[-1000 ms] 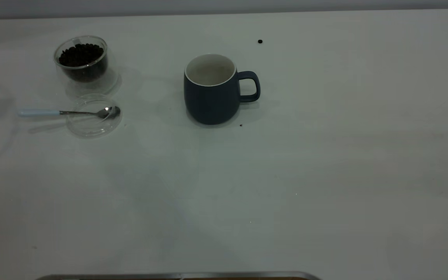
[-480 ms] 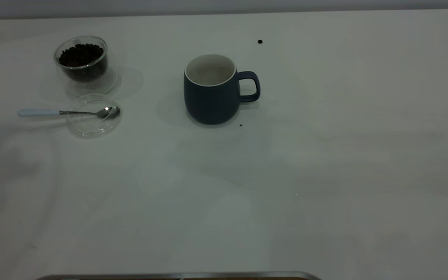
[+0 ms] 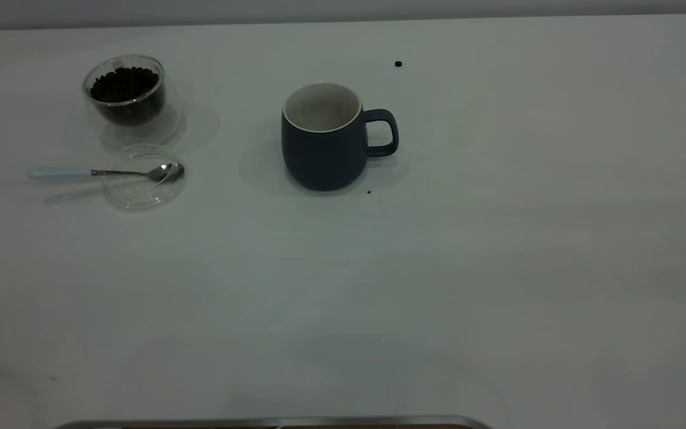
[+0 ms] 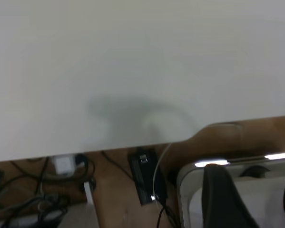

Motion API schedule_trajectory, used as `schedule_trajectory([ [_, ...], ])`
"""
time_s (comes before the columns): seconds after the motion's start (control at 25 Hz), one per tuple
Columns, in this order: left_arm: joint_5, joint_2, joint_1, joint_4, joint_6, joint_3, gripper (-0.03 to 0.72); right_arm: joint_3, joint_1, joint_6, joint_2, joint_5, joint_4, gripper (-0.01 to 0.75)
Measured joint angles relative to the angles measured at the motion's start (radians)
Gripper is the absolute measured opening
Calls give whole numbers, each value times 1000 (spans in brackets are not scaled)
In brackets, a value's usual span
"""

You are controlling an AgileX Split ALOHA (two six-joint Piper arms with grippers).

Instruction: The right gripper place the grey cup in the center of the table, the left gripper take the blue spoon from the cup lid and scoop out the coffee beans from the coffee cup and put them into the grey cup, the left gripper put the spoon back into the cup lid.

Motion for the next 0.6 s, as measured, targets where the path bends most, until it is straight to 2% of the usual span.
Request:
schedule_trajectory([
  [0.2, -25, -251, 0, 0, -7, 171, 387, 0, 0, 0, 0, 0, 0, 531],
  [0.4, -27, -388, 0, 0, -16, 313, 387, 0, 0, 0, 0, 0, 0, 531],
  [0.6, -33, -481, 0, 0, -21, 336, 387, 0, 0, 0, 0, 0, 0, 531],
])
